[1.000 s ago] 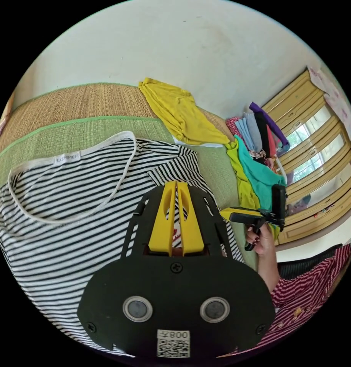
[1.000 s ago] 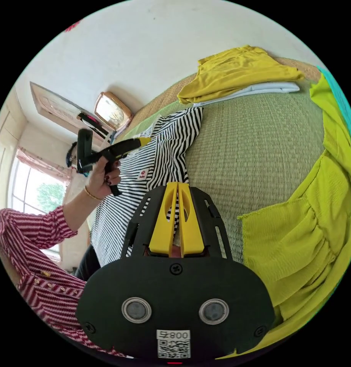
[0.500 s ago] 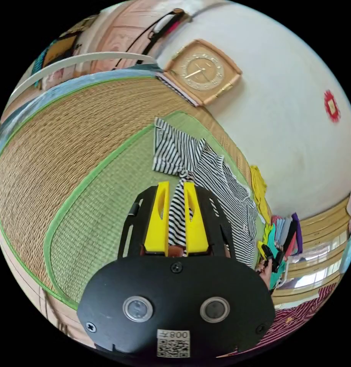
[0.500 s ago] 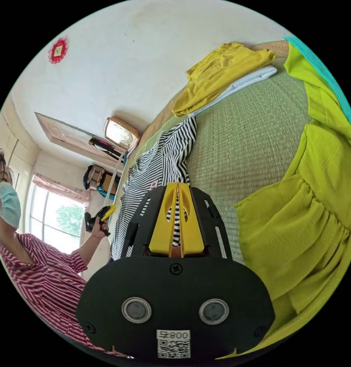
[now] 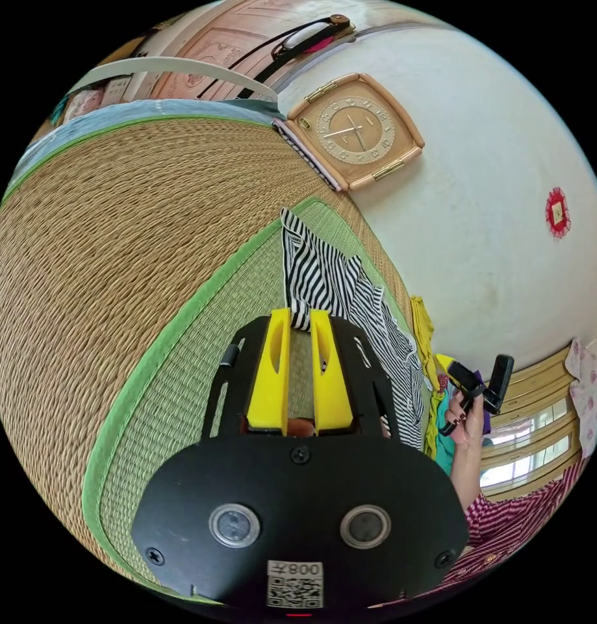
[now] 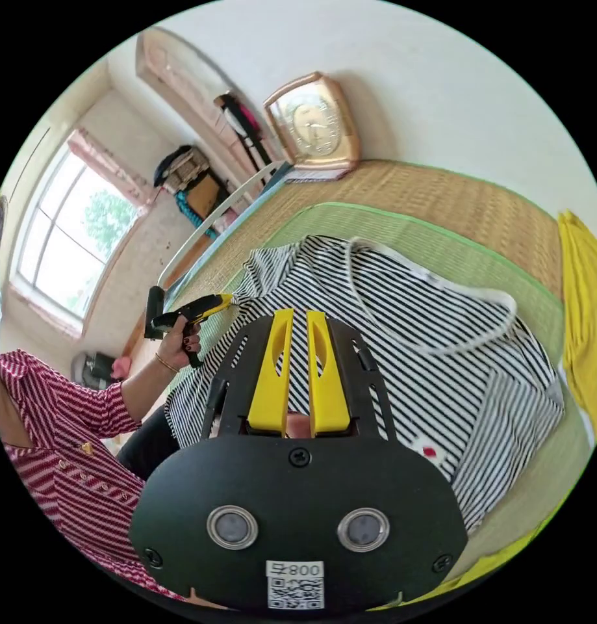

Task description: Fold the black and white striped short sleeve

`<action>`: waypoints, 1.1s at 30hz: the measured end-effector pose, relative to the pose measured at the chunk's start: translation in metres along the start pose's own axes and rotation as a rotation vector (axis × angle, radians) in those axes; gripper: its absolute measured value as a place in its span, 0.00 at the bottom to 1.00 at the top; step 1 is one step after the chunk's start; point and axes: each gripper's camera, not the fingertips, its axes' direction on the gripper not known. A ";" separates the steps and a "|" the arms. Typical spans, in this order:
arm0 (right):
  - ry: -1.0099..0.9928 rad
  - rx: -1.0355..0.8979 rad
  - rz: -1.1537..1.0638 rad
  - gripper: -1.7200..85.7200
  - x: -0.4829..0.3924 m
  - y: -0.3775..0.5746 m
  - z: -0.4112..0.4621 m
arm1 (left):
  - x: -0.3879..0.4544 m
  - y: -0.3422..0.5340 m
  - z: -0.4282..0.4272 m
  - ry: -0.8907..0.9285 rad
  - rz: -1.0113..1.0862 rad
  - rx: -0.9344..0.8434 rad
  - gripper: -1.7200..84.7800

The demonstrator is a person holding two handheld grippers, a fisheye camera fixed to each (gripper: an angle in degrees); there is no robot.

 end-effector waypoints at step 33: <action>0.134 -0.110 -0.214 0.02 -0.139 -0.247 0.131 | 0.051 0.012 -0.115 0.348 0.445 -0.014 0.03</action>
